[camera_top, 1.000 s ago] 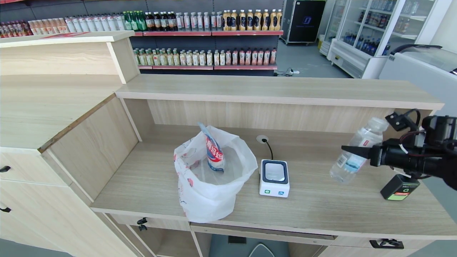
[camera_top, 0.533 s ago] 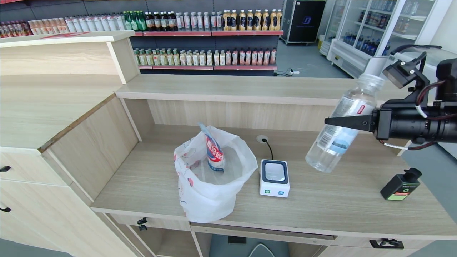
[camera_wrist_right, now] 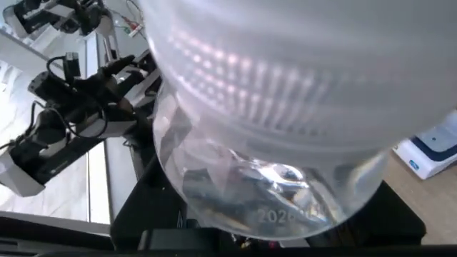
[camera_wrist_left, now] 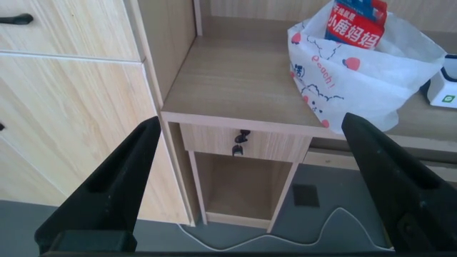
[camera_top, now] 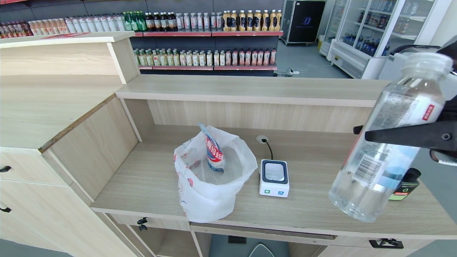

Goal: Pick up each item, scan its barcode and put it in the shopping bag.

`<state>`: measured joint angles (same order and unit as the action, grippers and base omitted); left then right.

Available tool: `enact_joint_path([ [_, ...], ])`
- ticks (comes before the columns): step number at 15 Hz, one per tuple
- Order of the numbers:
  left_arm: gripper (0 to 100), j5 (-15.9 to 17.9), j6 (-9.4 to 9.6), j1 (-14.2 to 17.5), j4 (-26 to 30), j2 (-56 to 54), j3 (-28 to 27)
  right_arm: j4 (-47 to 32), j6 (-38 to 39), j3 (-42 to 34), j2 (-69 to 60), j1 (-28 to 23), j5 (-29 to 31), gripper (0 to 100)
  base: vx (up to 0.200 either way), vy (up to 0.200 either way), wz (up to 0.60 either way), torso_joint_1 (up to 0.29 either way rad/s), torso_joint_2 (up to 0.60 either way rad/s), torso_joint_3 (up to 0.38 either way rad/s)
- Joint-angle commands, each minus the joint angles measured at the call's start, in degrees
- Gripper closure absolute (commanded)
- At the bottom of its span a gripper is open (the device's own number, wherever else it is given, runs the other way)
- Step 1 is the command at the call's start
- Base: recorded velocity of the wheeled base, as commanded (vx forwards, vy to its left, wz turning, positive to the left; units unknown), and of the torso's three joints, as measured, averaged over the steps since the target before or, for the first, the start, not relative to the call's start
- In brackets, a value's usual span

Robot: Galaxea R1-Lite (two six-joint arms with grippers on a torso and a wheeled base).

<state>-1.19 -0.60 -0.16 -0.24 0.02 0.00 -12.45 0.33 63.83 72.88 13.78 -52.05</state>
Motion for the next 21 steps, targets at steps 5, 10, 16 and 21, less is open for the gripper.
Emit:
enact_joint_path([
  [5,0,0.0,-0.02,0.0,0.0,0.0,0.0,-8.6,0.4,6.3,-8.8,6.3,-2.1,100,0.000,0.000,0.00,0.000,0.00,0.000],
  [10,0,-0.1,-0.02,0.0,0.0,0.0,0.0,-8.8,7.4,15.5,-4.6,9.6,-2.0,100,0.000,0.000,0.00,0.000,0.00,0.000],
  [16,0,0.0,-0.02,0.0,0.0,0.0,0.0,-11.7,9.0,16.7,-5.8,12.1,-2.0,100,0.000,0.000,0.00,0.000,0.00,0.000],
  [21,0,0.0,-0.02,0.0,0.0,0.0,0.0,-17.7,9.0,15.2,-12.6,13.2,-1.6,100,0.000,0.000,0.00,0.000,0.00,0.000],
])
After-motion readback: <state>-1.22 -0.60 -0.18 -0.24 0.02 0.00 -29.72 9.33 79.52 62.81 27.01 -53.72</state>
